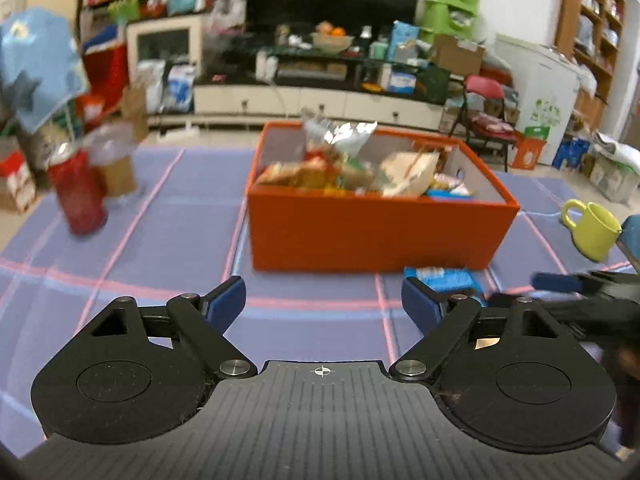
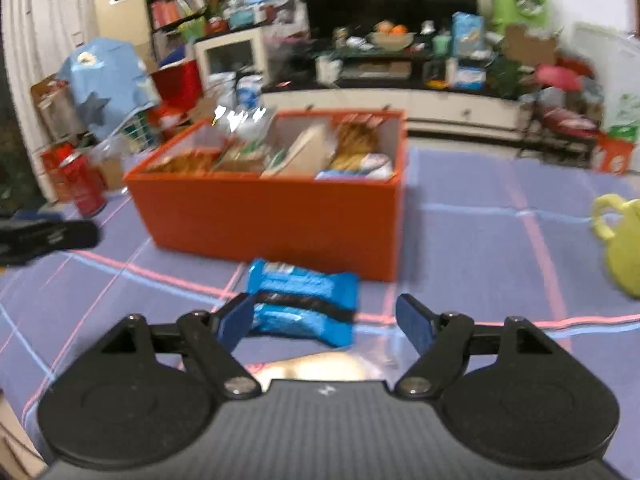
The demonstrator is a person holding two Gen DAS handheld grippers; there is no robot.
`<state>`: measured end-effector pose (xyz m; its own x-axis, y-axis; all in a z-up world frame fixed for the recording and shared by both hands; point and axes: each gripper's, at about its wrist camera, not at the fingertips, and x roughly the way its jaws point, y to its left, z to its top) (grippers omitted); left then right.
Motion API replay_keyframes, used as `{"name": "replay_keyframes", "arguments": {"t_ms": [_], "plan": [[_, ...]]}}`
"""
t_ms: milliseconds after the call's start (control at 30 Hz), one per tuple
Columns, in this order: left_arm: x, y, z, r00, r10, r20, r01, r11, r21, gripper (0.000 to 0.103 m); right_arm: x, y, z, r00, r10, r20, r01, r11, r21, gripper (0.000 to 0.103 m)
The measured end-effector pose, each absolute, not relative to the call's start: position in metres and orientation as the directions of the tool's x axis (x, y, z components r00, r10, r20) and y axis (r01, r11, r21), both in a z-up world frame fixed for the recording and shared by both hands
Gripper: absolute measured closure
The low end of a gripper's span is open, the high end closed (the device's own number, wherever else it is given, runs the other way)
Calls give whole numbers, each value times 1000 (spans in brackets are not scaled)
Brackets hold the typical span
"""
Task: Organize snacks
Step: 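Release both snacks into the box and move both tools back toward the remaining packets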
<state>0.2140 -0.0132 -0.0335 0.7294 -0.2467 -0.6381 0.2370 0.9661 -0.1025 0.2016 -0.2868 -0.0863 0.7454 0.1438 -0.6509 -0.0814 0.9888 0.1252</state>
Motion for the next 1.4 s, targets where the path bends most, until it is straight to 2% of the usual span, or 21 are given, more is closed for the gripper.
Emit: {"name": "replay_keyframes", "arguments": {"t_ms": [67,133,167,200,267,333,400,467,567,700,833,867,933,1000,1067,1133,1233,1400], "plan": [[209,-5,-37,734,-236,-637,224,969,-101,33,217,-285,-100,735,121,-667,-44,990,131,23],[208,7,-40,733,-224,-642,203,973,-107,33,231,-289,-109,722,142,-677,17,975,222,19],[209,13,-42,729,-221,-648,191,975,-118,33,239,-292,-114,716,166,-678,52,956,290,10],[211,20,-45,724,-218,-655,177,976,-129,33,246,-292,-116,714,168,-680,83,944,320,6],[214,30,-49,720,-209,-662,159,978,-136,33,258,-288,-126,684,129,-718,172,928,330,2],[217,36,-51,719,-199,-666,154,980,-127,33,262,-279,-129,679,163,-716,144,927,347,4],[222,40,-51,723,-186,-666,150,982,-112,34,263,-256,-127,656,233,-718,40,939,342,8],[223,44,-51,726,-185,-662,150,983,-110,34,260,-230,-126,635,296,-713,-95,946,309,13],[224,46,-52,727,-191,-659,167,981,-100,34,244,-191,-120,619,374,-691,-336,921,197,14],[231,50,-59,721,-197,-665,176,979,-100,34,228,-202,-93,697,306,-649,-340,937,76,9],[254,37,-65,728,-219,-649,219,972,-81,33,221,-243,-83,712,226,-665,-310,951,-9,9],[259,30,-64,741,-284,-609,285,954,-98,33,215,-249,-81,723,193,-664,-272,962,-16,9],[264,13,-60,681,-538,-496,567,817,-109,26,197,-257,-78,743,168,-648,-228,974,-8,9],[267,-7,-60,589,-625,-512,725,689,-6,22,178,-261,-74,743,202,-639,-233,972,36,9],[267,-26,-65,528,-641,-557,821,554,139,22,166,-261,-71,737,228,-637,-274,961,27,5],[273,-41,-73,442,-631,-638,885,423,196,22,162,-264,-67,755,217,-618,-266,964,14,4],[287,-55,-85,367,-597,-713,924,322,206,23,163,-280,-62,746,258,-614,-243,964,110,4],[321,-58,-108,309,-545,-779,934,328,141,26,167,-293,-54,760,275,-589,-216,961,171,4]]}}
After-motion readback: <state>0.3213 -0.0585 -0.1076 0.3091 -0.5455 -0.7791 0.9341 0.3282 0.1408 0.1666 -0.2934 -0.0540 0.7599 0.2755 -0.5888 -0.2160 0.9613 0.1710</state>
